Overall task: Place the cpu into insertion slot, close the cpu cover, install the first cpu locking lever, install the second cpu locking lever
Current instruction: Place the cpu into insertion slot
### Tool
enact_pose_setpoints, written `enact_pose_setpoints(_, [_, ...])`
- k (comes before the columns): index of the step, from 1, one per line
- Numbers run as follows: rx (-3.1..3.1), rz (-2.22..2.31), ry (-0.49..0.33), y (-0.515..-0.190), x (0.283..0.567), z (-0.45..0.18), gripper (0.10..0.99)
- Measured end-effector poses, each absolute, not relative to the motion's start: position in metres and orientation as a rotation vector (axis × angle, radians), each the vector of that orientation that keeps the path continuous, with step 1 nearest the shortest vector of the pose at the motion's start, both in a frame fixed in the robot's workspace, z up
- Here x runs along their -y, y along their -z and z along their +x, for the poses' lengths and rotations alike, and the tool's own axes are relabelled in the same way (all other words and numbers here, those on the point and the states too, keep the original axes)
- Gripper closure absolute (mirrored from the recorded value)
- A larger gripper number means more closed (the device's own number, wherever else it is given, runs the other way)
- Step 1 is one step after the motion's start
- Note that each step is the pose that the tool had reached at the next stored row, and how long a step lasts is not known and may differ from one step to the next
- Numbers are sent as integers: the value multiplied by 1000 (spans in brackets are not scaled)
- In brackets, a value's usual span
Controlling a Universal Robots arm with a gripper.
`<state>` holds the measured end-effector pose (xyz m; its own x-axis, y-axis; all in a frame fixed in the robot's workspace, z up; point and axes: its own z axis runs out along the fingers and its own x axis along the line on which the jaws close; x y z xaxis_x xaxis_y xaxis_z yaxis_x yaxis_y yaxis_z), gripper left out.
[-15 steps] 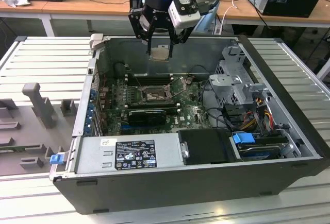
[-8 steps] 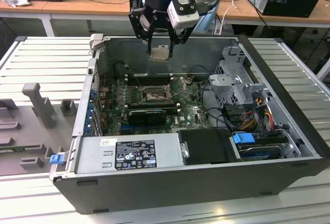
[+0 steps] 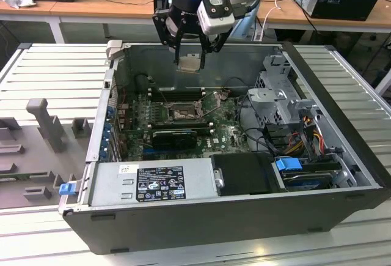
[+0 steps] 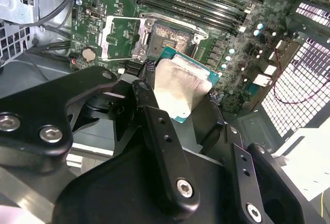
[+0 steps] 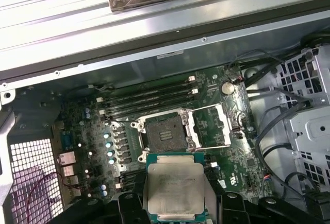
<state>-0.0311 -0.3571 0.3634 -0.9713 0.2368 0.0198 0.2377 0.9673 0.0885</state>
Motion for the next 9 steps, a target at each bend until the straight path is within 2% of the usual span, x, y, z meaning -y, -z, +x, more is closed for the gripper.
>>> enact_pose_setpoints(9, [3102,-418,142,-363,357,-31,561])
